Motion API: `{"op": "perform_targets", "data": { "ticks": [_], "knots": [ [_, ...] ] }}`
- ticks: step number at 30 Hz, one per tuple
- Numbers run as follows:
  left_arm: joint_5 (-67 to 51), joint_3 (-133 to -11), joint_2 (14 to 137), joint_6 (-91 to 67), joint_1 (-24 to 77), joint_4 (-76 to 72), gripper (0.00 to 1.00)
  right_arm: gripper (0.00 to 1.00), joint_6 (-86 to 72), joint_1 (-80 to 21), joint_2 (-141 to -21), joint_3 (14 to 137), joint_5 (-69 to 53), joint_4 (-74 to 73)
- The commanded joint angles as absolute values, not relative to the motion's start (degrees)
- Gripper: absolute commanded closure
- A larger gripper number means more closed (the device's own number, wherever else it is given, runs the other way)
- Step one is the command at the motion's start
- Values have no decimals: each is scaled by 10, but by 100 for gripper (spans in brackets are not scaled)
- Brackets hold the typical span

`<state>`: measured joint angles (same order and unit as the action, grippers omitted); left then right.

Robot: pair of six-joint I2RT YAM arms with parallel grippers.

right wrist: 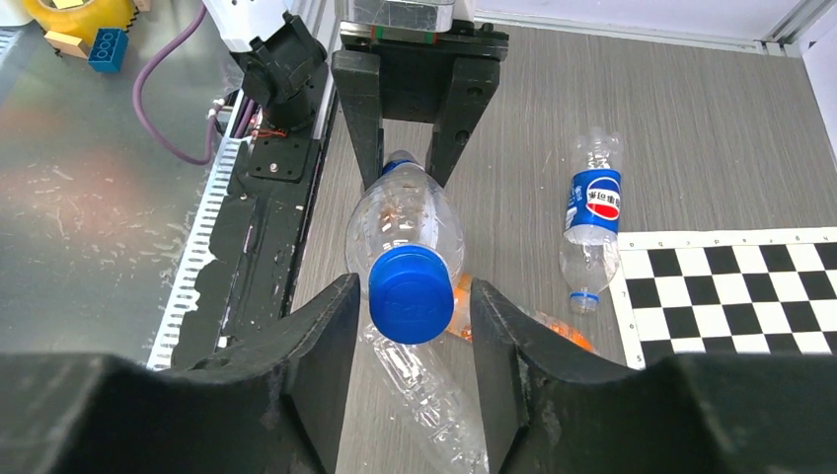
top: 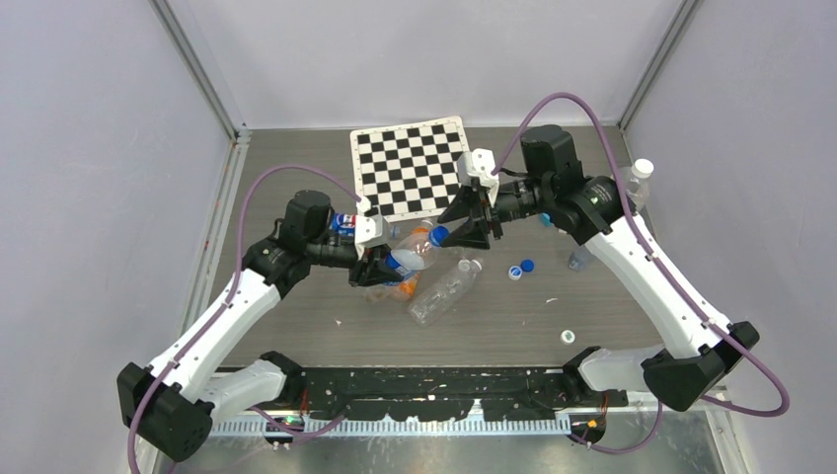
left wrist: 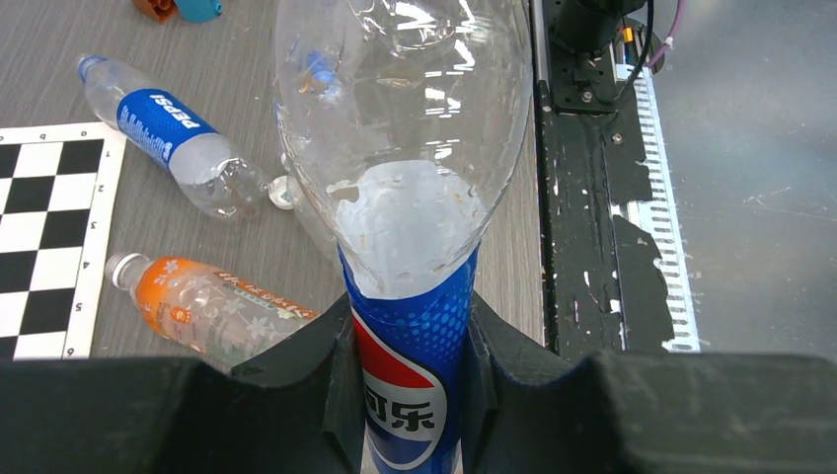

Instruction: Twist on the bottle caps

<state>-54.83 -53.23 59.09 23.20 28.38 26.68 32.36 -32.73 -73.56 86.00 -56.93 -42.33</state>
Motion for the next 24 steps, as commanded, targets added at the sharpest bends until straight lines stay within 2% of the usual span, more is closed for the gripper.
{"op": "perform_targets", "data": {
  "ticks": [1,7,12,14,19,24],
  "knots": [
    [-568,-558,593,237,281,263,68,53,333,-333,-742,886,-576,-430],
    [-569,-562,592,237,282,264,68,63,350,-339,-756,902,-562,-465],
    [-542,-561,585,238,288,252,68,94,337,-348,-764,912,-540,-480],
    [-505,-557,576,245,299,240,68,99,302,-352,-764,909,-516,-472],
    [-339,-517,537,259,360,153,66,100,56,-358,-737,849,-397,-333],
    [-156,-459,505,287,445,37,66,100,-208,-362,-717,801,-214,-322]
  ]
}}
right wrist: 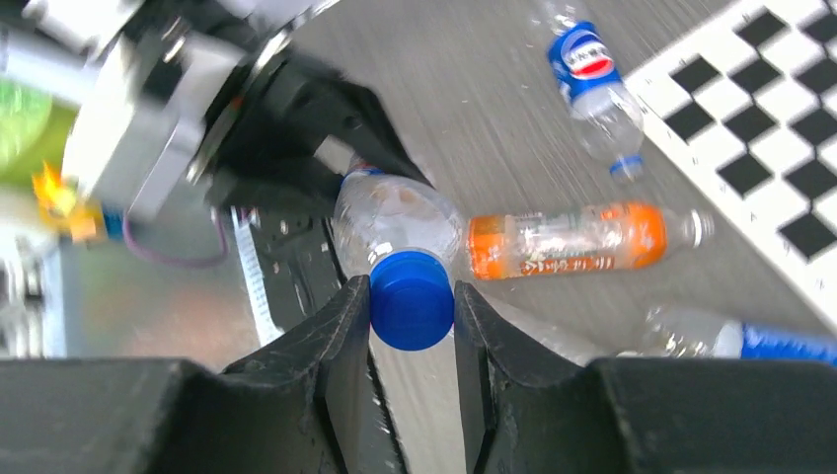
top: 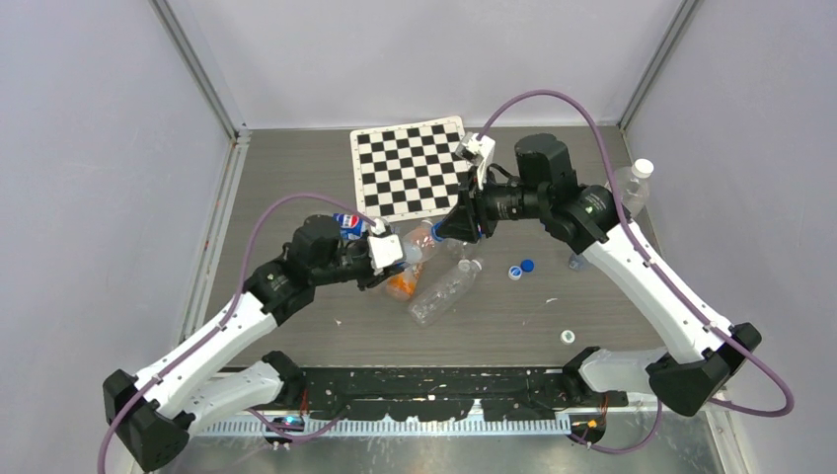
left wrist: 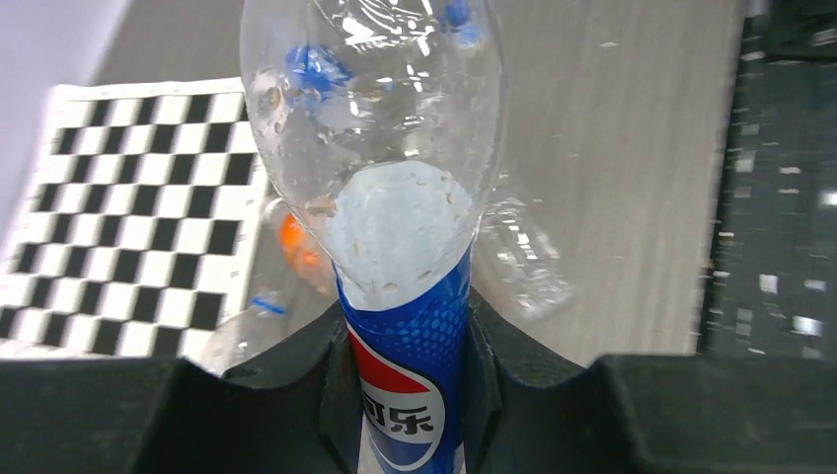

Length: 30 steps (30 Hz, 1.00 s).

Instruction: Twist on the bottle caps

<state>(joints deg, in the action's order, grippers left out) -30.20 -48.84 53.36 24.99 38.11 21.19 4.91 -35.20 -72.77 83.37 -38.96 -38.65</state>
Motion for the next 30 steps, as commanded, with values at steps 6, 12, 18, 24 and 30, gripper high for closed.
{"op": "perform_targets", "data": {
  "ticks": [6,12,18,24,30],
  "knots": [
    [31,-412,504,401,546,-75,66,100,-457,-374,-680,706,-184,-249],
    [93,-418,511,400,573,-26,66,87,-439,-375,-636,693,-129,-216],
    [100,-435,500,350,569,102,66,31,-292,-374,-608,740,-136,-247],
    [-123,-478,497,273,473,227,66,26,16,-374,-579,759,-243,-334],
    [-313,-533,535,262,408,308,66,26,244,-374,-539,723,-336,-388]
  ]
}}
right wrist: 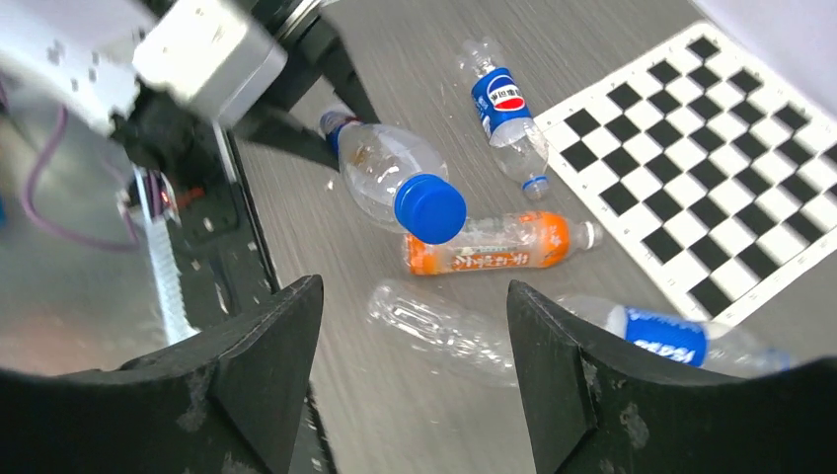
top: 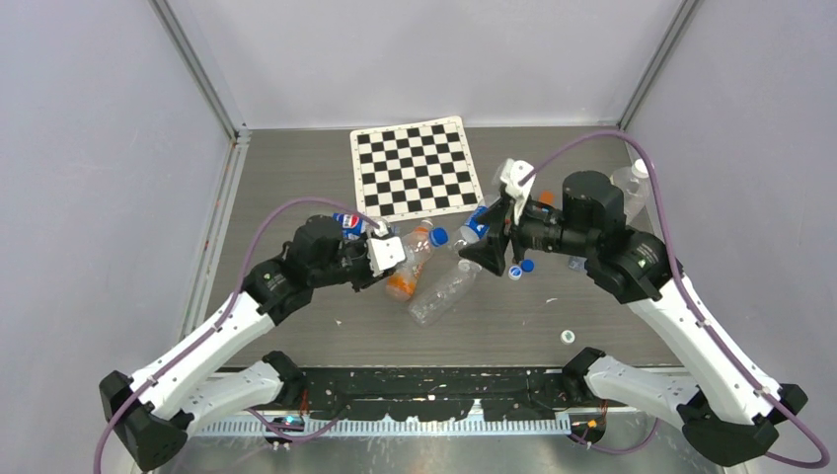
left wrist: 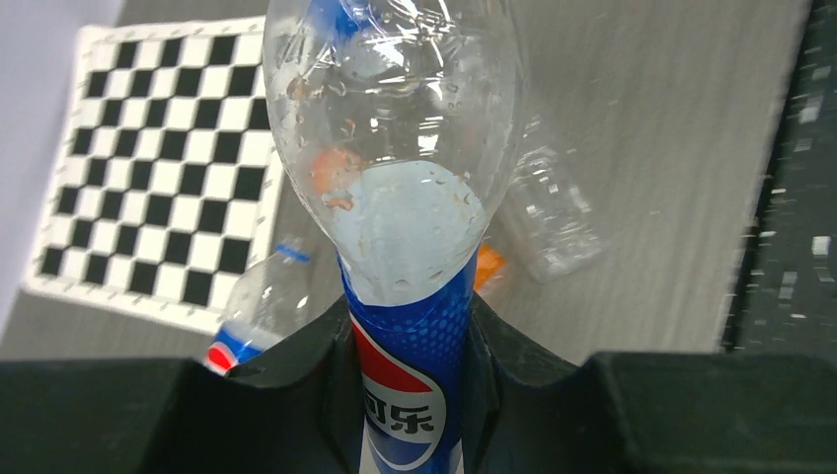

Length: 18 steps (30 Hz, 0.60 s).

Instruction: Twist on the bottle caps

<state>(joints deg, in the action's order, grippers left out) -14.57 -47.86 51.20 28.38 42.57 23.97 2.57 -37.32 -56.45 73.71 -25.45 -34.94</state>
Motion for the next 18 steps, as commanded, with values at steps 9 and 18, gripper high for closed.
{"op": "perform_targets", "data": {
  "ticks": [9,18],
  "knots": [
    [-414,-608,601,321,407,403,67,30,371,-374,-565,753,-410,-464],
    [-449,-628,619,334,407,417,67,40,383,-374,-579,773,-453,-480]
  ]
}}
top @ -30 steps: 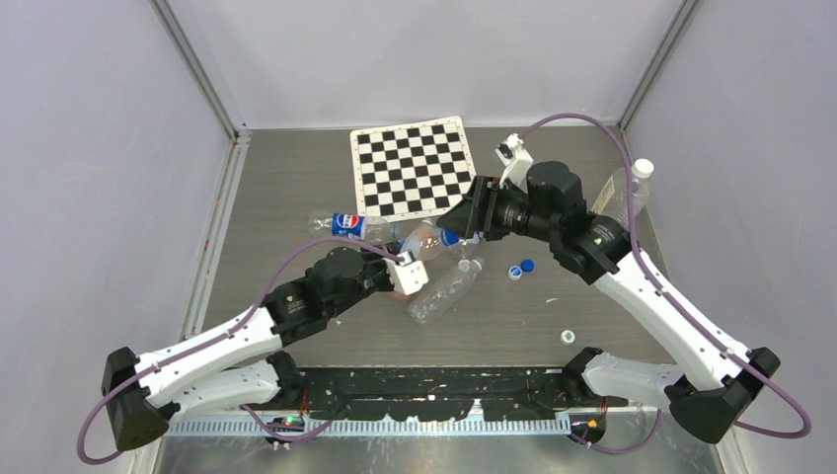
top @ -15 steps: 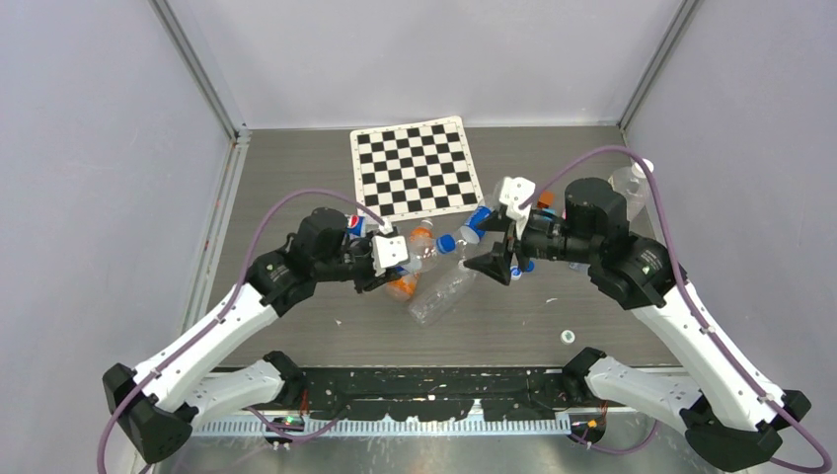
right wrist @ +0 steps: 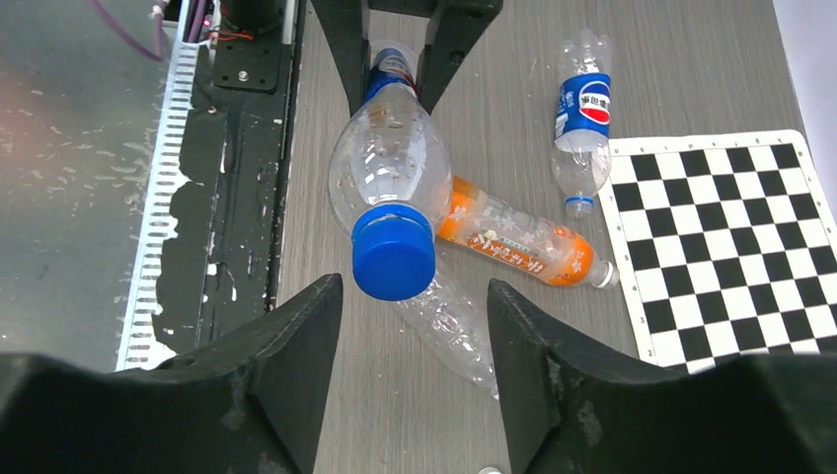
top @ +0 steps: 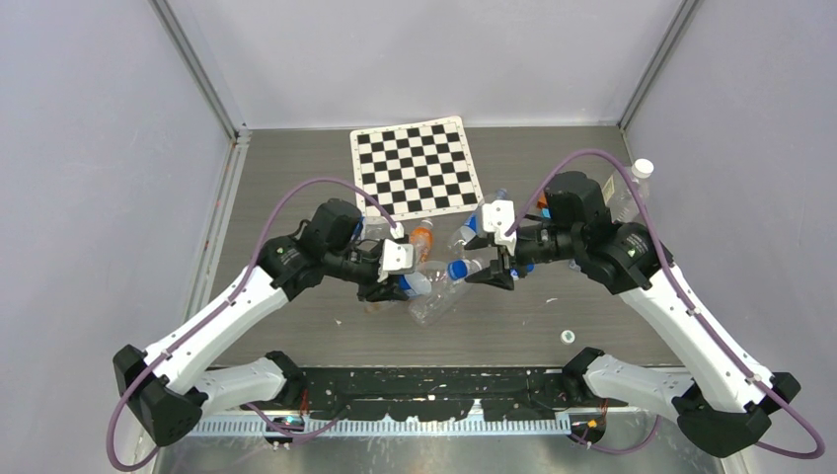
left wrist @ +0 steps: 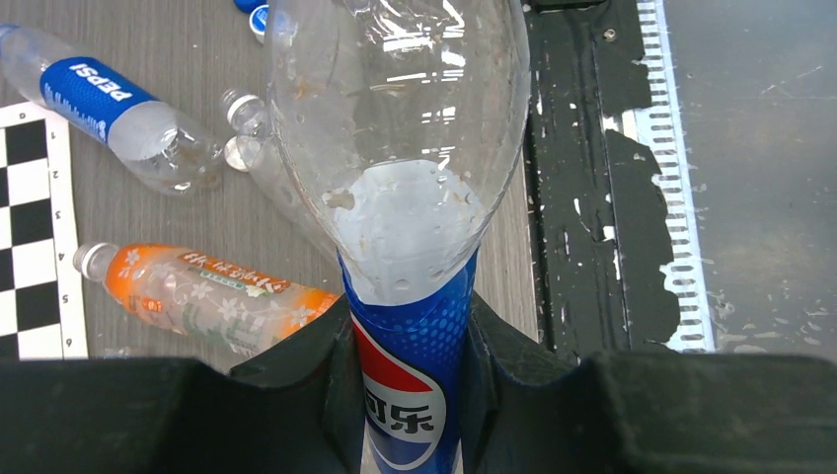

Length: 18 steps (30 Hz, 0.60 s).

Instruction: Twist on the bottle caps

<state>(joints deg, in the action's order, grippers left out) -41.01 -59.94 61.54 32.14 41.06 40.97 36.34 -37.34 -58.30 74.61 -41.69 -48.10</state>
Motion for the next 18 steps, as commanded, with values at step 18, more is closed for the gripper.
{"op": "perform_targets", "data": {
  "ticks": [18],
  "knots": [
    [-463,-639,634,335,407,419,68,50,375,-382,-598,780,-496,-485]
  ]
}}
